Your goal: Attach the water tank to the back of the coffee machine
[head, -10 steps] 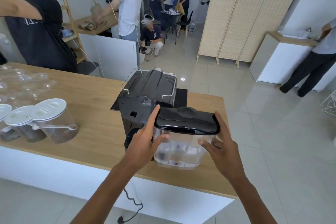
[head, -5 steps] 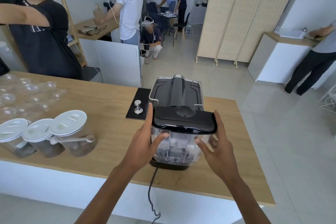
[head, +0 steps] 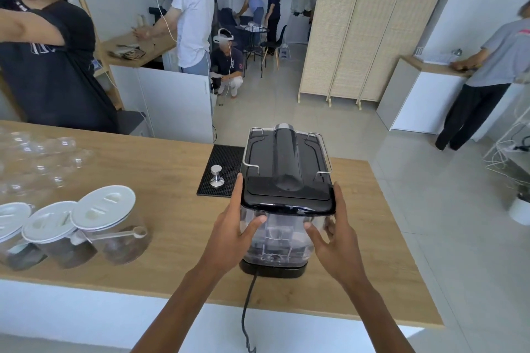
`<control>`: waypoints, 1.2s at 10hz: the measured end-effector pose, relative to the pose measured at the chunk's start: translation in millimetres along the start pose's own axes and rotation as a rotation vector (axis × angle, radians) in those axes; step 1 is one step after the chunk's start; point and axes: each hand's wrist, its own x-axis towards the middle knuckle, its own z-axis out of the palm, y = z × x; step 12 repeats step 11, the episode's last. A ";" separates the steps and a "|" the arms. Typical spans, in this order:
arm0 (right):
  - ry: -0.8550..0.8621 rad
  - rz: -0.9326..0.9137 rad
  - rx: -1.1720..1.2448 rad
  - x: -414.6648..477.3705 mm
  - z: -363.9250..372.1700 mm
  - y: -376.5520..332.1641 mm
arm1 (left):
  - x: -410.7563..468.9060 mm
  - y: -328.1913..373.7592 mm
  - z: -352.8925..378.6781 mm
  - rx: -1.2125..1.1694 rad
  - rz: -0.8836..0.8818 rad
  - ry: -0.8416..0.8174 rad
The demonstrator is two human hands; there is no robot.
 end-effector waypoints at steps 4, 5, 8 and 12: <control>0.030 0.023 -0.055 -1.2 8.3 11.9 | 1.4 -4.6 -0.8 0.093 -0.010 0.006; 0.037 0.027 -0.059 -3.4 9.3 14.4 | 1.3 -4.9 -0.4 0.085 -0.024 -0.001; 0.062 0.064 -0.111 -4.8 11.4 15.6 | -5.1 -19.7 6.3 0.039 -0.029 -0.035; 0.096 0.137 -0.277 -26.2 12.8 53.7 | -38.9 -56.7 5.3 -0.059 -0.069 -0.085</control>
